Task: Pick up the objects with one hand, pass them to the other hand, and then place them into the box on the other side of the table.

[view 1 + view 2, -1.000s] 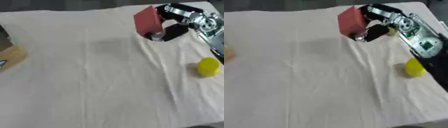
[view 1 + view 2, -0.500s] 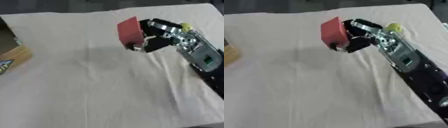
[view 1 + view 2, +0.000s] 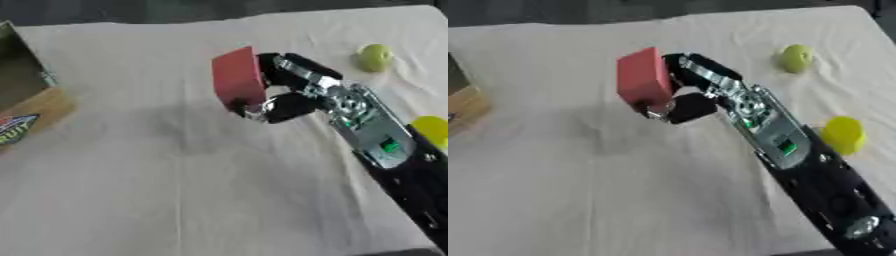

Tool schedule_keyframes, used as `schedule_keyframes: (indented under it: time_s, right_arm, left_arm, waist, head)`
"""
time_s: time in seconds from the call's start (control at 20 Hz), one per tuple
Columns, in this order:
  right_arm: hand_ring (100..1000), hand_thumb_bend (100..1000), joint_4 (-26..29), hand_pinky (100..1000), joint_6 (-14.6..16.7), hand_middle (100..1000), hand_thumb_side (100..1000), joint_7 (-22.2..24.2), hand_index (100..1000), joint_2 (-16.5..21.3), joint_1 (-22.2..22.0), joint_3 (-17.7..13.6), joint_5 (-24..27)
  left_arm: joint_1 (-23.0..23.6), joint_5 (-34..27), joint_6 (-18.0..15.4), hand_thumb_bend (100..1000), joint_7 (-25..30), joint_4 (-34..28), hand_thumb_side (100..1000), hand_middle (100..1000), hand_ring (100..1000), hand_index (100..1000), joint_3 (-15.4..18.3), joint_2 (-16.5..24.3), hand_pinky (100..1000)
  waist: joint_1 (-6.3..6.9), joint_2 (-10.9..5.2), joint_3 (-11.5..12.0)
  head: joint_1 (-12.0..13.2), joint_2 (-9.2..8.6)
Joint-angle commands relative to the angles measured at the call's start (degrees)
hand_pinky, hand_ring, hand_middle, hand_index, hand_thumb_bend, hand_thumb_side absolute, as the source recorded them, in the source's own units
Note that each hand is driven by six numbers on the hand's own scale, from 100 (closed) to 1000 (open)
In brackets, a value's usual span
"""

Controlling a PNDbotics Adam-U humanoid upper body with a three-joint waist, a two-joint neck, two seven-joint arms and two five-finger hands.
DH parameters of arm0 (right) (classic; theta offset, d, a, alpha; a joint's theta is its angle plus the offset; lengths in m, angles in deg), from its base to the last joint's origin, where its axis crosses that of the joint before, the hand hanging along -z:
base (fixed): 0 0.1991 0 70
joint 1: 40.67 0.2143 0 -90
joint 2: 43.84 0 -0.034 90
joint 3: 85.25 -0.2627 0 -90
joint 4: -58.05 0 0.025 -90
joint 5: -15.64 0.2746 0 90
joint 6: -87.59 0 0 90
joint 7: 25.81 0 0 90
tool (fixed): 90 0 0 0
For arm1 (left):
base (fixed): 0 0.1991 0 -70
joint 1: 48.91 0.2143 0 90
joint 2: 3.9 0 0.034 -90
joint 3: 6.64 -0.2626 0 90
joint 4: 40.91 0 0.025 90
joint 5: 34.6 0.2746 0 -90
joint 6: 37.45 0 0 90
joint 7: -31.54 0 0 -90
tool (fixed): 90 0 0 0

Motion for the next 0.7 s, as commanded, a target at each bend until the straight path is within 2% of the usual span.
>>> schedule_keyframes:
  time_s: [0.05,0.4,0.55,0.7]
  right_arm:
    - [476,100,1.40,675,1.33,429,244,-0.68,549,-1.18,0.40,0.35,-1.84]
    - [477,100,0.78,677,3.97,432,217,-0.09,551,-4.22,1.27,2.68,-5.17]
    - [477,100,0.50,677,4.56,433,213,0.16,551,-5.29,1.64,3.26,-6.33]
    - [477,100,0.21,677,4.67,433,216,0.30,552,-5.92,1.84,3.62,-6.97]
  left_arm:
    - [-1.18,1.82,0.96,637,3.30,-2.53,623,760,797,855,-0.91,2.76,780]
    - [-4.29,5.04,3.04,638,10.53,-6.19,617,772,809,857,-7.11,3.19,787]
    - [-6.63,6.35,3.94,636,13.55,-7.00,621,777,812,859,-10.26,2.30,789]
    - [-8.61,7.78,4.65,632,16.81,-7.42,618,780,814,859,-11.65,0.90,791]
  waist:
    - [0.17,-1.34,0.00]
    - [0.35,-1.32,0.11]
    - [0.35,-1.40,0.21]
    - [0.33,-1.47,0.31]
  head:
    - [0.21,-0.26]
    - [0.42,-1.19]
    - [0.52,-1.51]
    - [0.51,-1.38]
